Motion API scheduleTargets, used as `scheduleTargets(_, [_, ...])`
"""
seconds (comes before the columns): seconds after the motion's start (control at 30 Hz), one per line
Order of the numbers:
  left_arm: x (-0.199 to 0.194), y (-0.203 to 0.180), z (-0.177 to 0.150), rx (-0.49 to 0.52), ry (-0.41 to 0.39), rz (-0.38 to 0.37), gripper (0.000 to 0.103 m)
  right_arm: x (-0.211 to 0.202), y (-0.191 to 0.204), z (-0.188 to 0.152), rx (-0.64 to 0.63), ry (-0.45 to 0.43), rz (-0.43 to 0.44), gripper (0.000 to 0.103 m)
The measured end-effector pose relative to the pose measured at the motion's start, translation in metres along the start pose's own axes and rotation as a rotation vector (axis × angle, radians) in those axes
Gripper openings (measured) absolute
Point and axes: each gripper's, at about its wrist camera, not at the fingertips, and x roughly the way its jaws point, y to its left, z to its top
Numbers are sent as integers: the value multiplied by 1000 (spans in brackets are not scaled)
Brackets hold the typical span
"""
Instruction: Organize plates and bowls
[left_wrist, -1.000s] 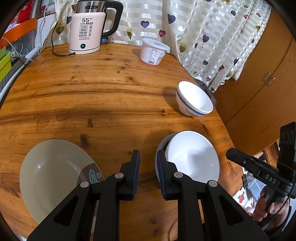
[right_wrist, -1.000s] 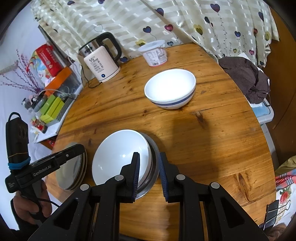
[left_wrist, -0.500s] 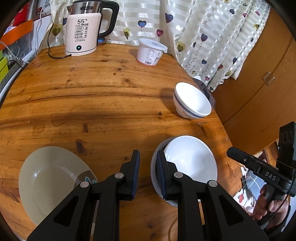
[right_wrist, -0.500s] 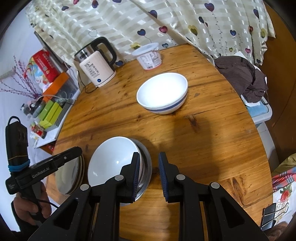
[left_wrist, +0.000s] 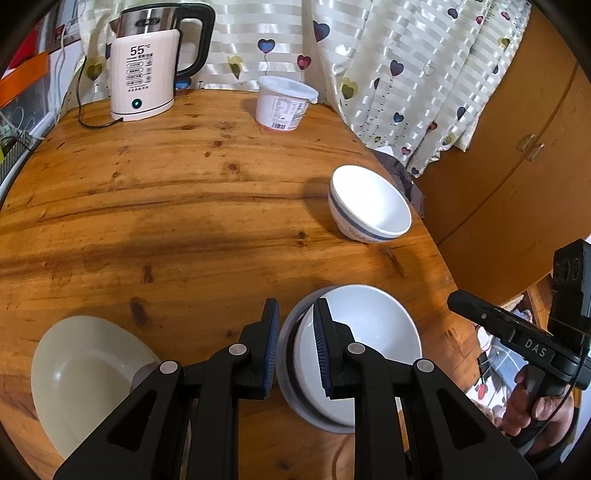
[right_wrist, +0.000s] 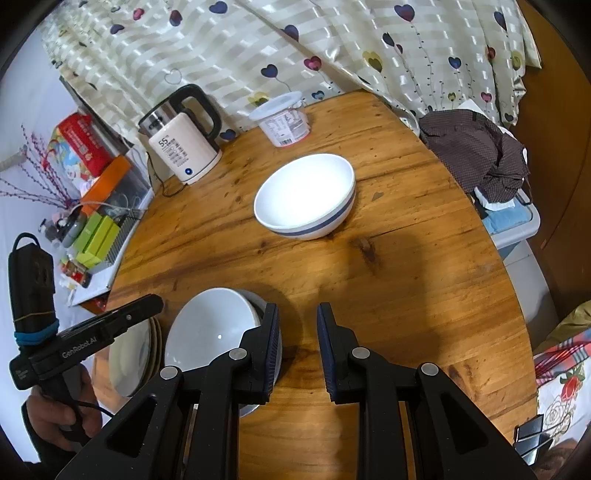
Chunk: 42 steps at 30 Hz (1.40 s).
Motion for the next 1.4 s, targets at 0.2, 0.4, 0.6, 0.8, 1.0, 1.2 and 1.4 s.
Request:
scheduleTargets(0.2, [7, -10, 10, 20, 6, -7, 20, 2, -7, 7, 12, -4, -2, 21])
scheduleTargets(0.4, [17, -21, 21, 30, 17, -19, 20, 5, -11, 16, 14, -9, -3, 21])
scheduleTargets(0.6, [29, -29, 35, 41, 26, -19, 20, 13, -17, 29, 22, -11, -4, 21])
scheduleTargets(0.8, [42, -34, 52, 43, 25, -29, 20, 21, -24, 44, 32, -17, -7, 21])
scheduleTargets(1.0, [56, -36, 68, 31, 25, -44, 20, 31, -31, 59, 44, -17, -10, 21])
scheduleTargets(1.2, [73, -37, 79, 23, 44, -72, 20, 44, -38, 69, 59, -7, -10, 21])
scheduleTargets(1.4, [86, -35, 87, 10, 57, -81, 20, 55, -44, 78, 69, 1, -9, 21])
